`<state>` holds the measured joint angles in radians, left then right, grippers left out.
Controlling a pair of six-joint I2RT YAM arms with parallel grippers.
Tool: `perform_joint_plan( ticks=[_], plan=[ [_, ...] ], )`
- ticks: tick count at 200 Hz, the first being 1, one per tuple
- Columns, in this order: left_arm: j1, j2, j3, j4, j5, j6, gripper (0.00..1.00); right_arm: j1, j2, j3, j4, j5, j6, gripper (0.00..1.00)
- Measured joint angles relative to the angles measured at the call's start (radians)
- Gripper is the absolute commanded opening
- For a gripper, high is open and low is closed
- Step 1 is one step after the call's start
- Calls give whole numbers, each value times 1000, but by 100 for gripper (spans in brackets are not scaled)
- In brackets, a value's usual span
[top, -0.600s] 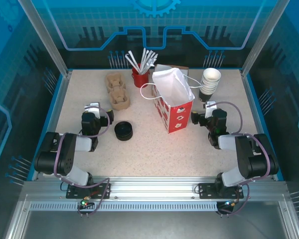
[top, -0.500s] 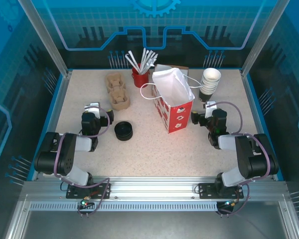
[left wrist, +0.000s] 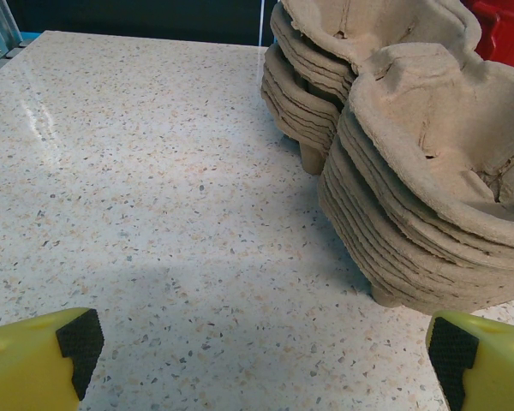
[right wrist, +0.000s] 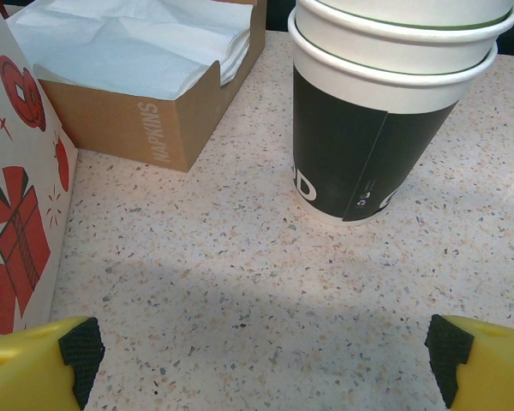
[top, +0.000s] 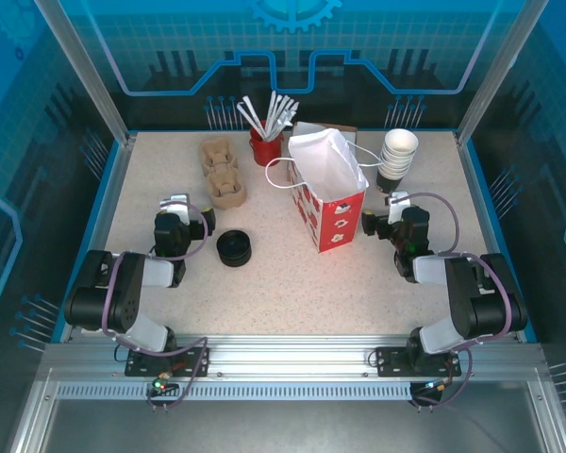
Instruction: Pack the takeout coffee
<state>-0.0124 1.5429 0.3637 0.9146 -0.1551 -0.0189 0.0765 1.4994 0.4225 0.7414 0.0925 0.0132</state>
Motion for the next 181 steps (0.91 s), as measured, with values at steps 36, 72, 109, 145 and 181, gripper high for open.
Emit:
perform_joint_plan(
  ticks=[36,72,109,145,181],
  plan=[
    [0,-10,-11,10,0,0,99,-1,-5,0,-1,2,1,100],
    [0,-248,-61,-117,-39,-17,99,-10,-159,-10,-115,18,10,100],
    [-3,-552,104,-524,-139,-142,99,-45,-366,68,-370,47,68,100],
    [-4,-676,345,-903,-232,-298,99,-94,-505,216,-679,84,205,100],
    [-4,-701,511,-1205,-293,-429,99,-128,-485,499,-1005,117,332,100]
  ],
)
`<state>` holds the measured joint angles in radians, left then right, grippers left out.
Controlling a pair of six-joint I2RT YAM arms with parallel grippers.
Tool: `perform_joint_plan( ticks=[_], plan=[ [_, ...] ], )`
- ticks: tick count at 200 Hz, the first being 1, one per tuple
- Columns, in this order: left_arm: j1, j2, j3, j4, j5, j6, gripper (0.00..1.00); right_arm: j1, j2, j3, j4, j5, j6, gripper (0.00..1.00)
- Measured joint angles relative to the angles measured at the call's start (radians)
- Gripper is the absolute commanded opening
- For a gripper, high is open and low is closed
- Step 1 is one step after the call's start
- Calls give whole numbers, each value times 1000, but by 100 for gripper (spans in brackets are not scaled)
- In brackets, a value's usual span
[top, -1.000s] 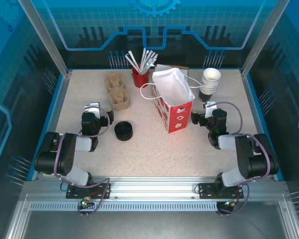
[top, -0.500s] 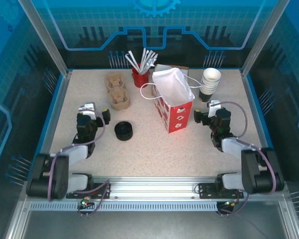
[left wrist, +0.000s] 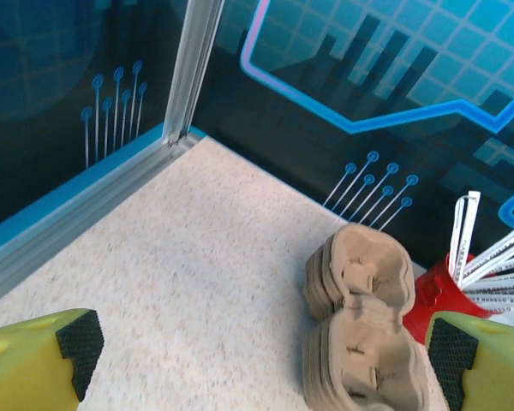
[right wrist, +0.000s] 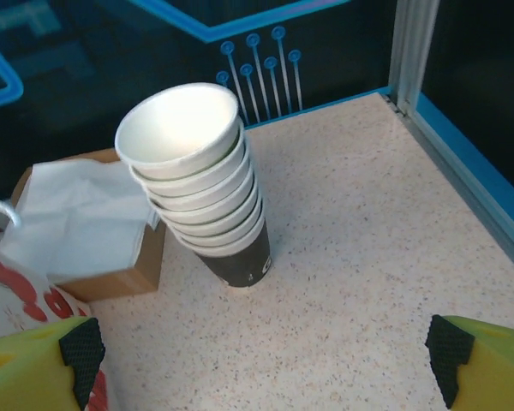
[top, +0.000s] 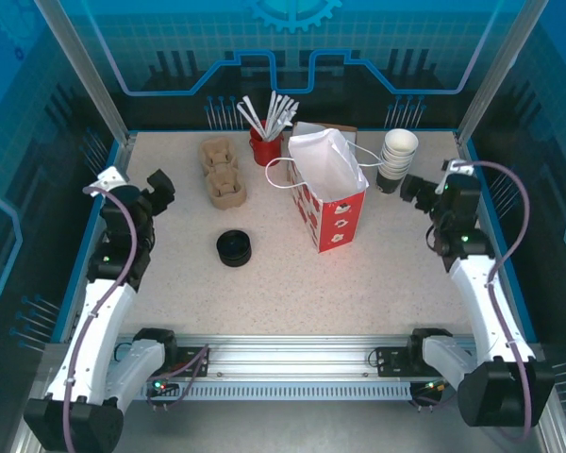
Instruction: Pack the takeout coffee
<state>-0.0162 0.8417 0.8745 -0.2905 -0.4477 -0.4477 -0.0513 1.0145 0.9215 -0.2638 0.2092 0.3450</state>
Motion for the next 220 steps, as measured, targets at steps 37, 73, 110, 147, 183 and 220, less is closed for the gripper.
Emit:
perform_joint_plan(
  ticks=[37,73,110,147,183,220],
  plan=[
    [0,33,120,-188,85,-37,99,-17,157,318,-225,-12,74,100],
    [0,129,255,-311,199,-33,99,-17,398,584,-385,-19,121,93],
    [0,190,319,-375,280,-22,99,-17,623,792,-497,-15,157,84],
    [-1,222,323,-407,315,-21,99,-17,789,940,-570,-22,167,72],
    [-2,247,323,-412,332,-17,99,-17,889,1044,-616,-41,175,60],
    [-2,258,323,-412,338,-17,99,-17,964,1123,-640,-64,172,52]
  ],
)
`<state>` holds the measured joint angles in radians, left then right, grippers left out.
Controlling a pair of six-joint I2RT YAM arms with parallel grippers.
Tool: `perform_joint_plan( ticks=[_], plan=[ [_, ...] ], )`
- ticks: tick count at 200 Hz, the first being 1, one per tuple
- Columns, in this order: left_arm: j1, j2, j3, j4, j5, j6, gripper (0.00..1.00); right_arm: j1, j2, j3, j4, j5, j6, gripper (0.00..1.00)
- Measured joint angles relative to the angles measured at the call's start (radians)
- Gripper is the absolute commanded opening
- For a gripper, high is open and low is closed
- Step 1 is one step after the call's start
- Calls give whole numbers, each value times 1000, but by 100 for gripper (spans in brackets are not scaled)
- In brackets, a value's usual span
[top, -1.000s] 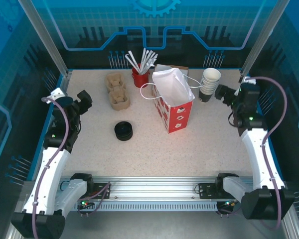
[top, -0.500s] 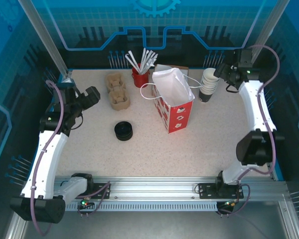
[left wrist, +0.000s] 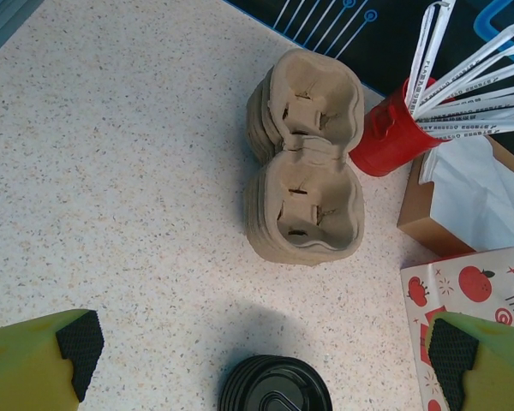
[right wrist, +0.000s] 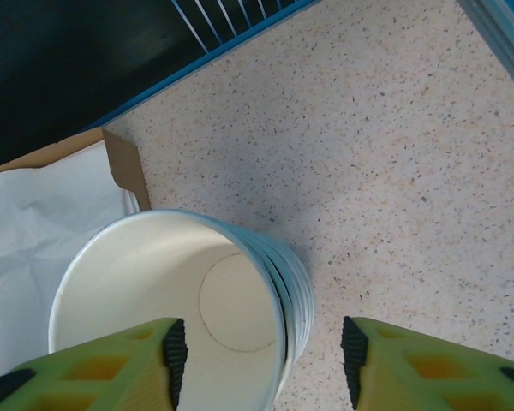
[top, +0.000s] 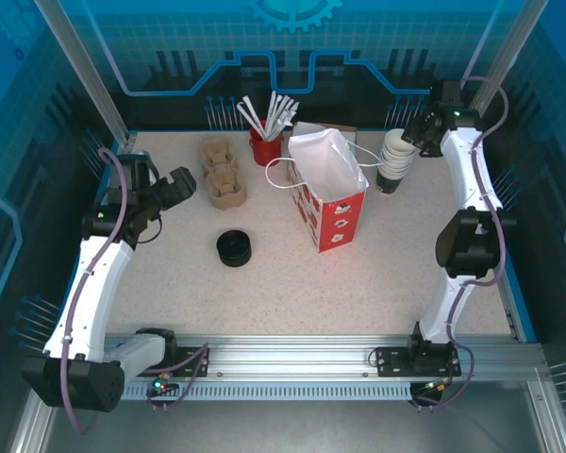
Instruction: Pack the takeout coffee
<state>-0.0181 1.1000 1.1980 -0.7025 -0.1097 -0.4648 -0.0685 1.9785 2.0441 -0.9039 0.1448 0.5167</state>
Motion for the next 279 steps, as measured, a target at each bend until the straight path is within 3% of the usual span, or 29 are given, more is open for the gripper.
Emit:
perform_joint_plan(
  ticks=[23,86,110,178,279],
  plan=[
    [0,7,0,0,3,0,99,0,28,18,-10,-5,1,47],
    [0,26,0,3,3,3,99,0,62,26,-20,-15,-6,17],
    [0,34,0,4,3,3,99,0,64,31,-23,-14,-8,11],
    [0,36,0,4,3,3,99,0,64,45,-37,-15,-21,2],
    [0,32,42,-11,23,3,99,0,16,211,-146,-33,-42,1]
  ],
)
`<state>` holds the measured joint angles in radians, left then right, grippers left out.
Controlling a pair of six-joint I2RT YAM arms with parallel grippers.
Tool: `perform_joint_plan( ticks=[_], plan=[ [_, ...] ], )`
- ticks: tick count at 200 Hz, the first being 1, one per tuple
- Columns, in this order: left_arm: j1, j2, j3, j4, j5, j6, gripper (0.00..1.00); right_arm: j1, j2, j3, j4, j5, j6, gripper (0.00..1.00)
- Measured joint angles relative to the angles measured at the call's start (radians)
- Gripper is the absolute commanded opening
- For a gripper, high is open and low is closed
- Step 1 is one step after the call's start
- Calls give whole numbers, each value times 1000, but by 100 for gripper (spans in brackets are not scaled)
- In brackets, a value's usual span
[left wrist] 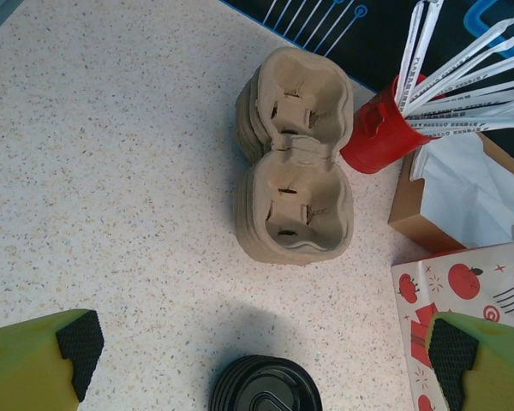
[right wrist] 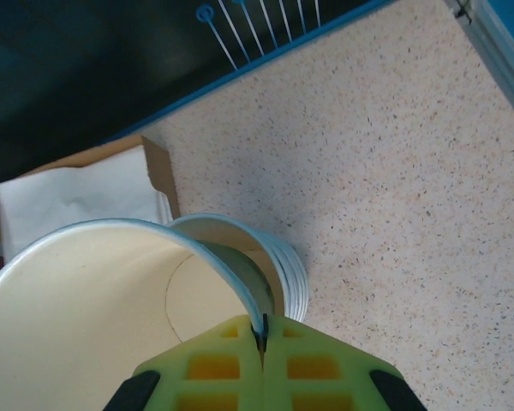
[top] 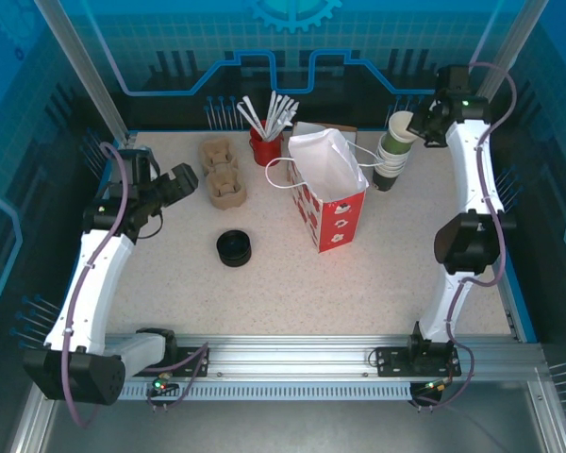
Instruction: Pack the takeout coffee
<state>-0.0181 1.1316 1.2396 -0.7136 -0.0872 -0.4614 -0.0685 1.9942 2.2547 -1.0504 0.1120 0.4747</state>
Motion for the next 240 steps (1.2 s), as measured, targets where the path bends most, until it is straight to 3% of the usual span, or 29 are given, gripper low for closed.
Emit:
perform_joint_plan(
  ticks=[50,113,149,205,240],
  plan=[
    [0,-38,40,-42,12,1,99,0,-111,84,-72,-9,-9,1],
    [0,-95,56,-99,60,16,99,0,-332,46,-158,-17,-59,0],
    [-2,-126,51,-121,102,16,99,0,-552,-189,-174,-42,-108,0],
    [-16,-171,-35,-119,159,15,99,6,-883,-698,-148,-114,-147,0],
    [-29,-171,-115,-117,183,13,98,124,-1069,-1018,-76,-147,-115,0]
  ],
)
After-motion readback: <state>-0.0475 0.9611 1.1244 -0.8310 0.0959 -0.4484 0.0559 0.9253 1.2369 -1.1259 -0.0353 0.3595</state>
